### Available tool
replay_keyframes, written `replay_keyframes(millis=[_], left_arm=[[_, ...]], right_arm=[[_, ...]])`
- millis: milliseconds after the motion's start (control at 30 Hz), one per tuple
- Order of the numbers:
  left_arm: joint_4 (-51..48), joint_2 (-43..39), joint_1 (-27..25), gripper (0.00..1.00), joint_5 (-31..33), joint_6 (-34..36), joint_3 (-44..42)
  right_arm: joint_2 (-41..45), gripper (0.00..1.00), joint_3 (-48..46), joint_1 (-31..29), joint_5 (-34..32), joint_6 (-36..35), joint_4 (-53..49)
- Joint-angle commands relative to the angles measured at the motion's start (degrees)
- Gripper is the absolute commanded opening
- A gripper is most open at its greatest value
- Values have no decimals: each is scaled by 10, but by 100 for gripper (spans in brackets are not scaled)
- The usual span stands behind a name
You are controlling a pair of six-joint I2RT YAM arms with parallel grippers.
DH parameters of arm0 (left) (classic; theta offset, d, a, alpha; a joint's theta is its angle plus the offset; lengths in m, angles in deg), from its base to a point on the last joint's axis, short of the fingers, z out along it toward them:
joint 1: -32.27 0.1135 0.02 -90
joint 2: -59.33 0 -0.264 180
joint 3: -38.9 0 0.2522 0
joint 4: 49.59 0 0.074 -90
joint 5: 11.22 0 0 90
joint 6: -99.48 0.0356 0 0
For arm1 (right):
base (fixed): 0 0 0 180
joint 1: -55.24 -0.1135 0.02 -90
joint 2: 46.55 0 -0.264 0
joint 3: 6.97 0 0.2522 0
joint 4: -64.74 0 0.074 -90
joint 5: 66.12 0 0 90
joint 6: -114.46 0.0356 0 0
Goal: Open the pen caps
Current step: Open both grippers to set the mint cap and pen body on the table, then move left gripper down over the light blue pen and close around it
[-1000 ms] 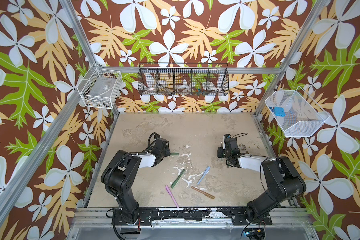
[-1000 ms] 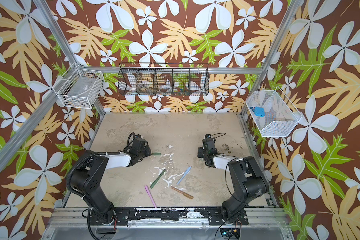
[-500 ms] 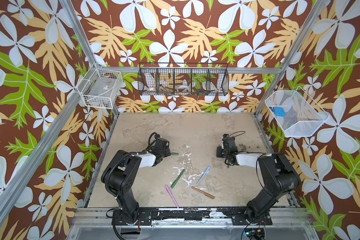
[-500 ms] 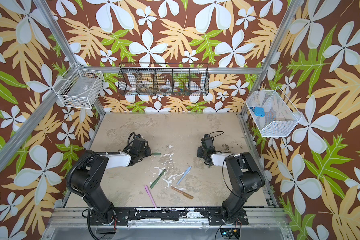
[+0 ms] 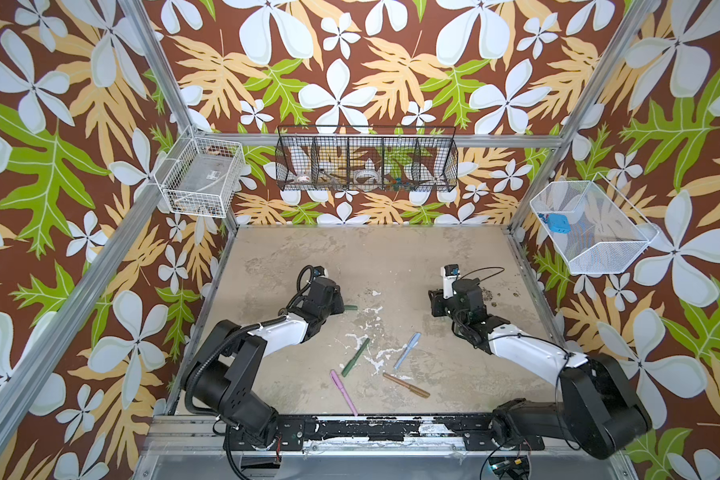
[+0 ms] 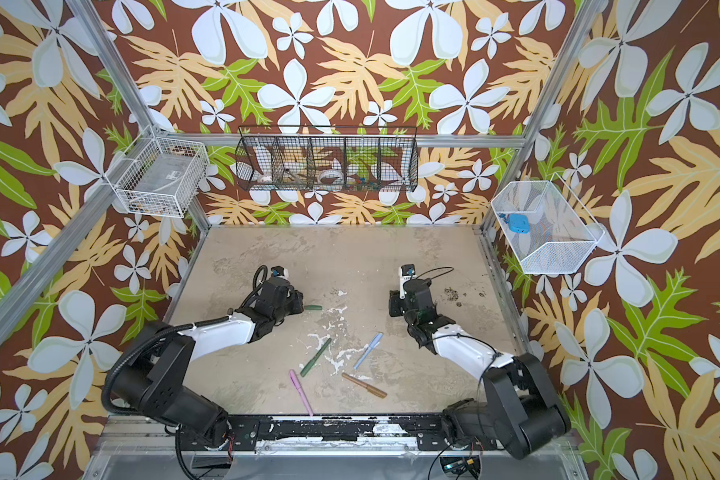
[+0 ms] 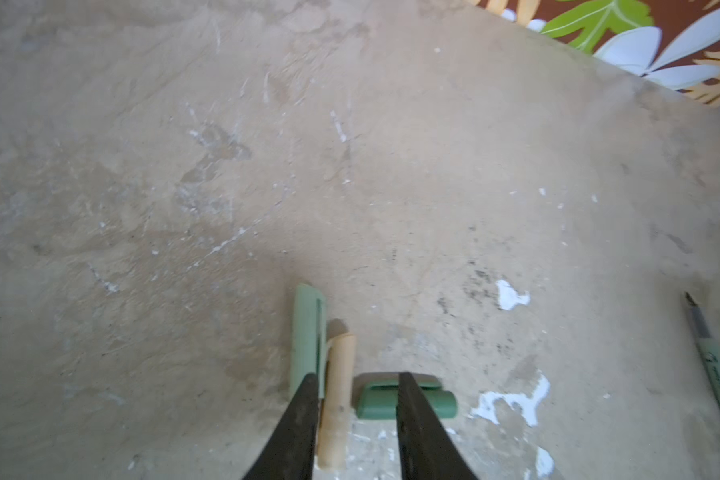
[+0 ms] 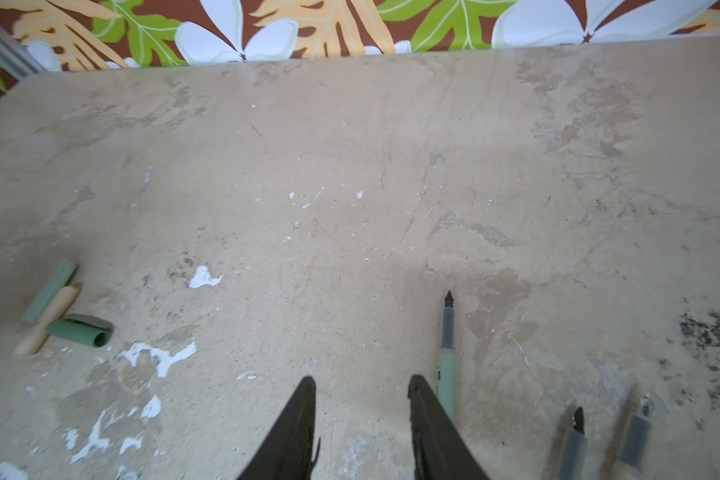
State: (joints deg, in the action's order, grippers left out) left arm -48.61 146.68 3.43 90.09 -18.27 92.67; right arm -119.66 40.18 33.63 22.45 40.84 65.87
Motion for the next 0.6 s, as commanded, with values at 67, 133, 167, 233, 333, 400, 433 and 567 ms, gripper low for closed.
replay_keyframes(millis=[67, 133, 167, 233, 333, 400, 433, 567], left_arm=[[48, -66, -55, 38, 41, 63, -26], [37, -92, -70, 39, 23, 60, -27], [28, -106, -78, 40, 8, 61, -27], [-7, -124, -94, 43, -9, 63, -22], [-83, -149, -136, 45, 15, 67, -12], [-134, -156, -156, 45, 10, 60, -4], [-154, -159, -165, 45, 9, 52, -2], [-206, -180, -188, 45, -14, 18, -13]], right_arm=[[86, 38, -38, -2, 66, 13, 39], [115, 38, -39, -3, 82, 35, 30], [123, 38, -32, -3, 93, 48, 15], [132, 38, -2, -3, 116, 78, -34], [144, 37, 28, -4, 150, 88, -112], [152, 36, 38, -4, 159, 92, -164], [155, 36, 38, -4, 167, 94, -178], [169, 35, 11, -6, 219, 102, -199]])
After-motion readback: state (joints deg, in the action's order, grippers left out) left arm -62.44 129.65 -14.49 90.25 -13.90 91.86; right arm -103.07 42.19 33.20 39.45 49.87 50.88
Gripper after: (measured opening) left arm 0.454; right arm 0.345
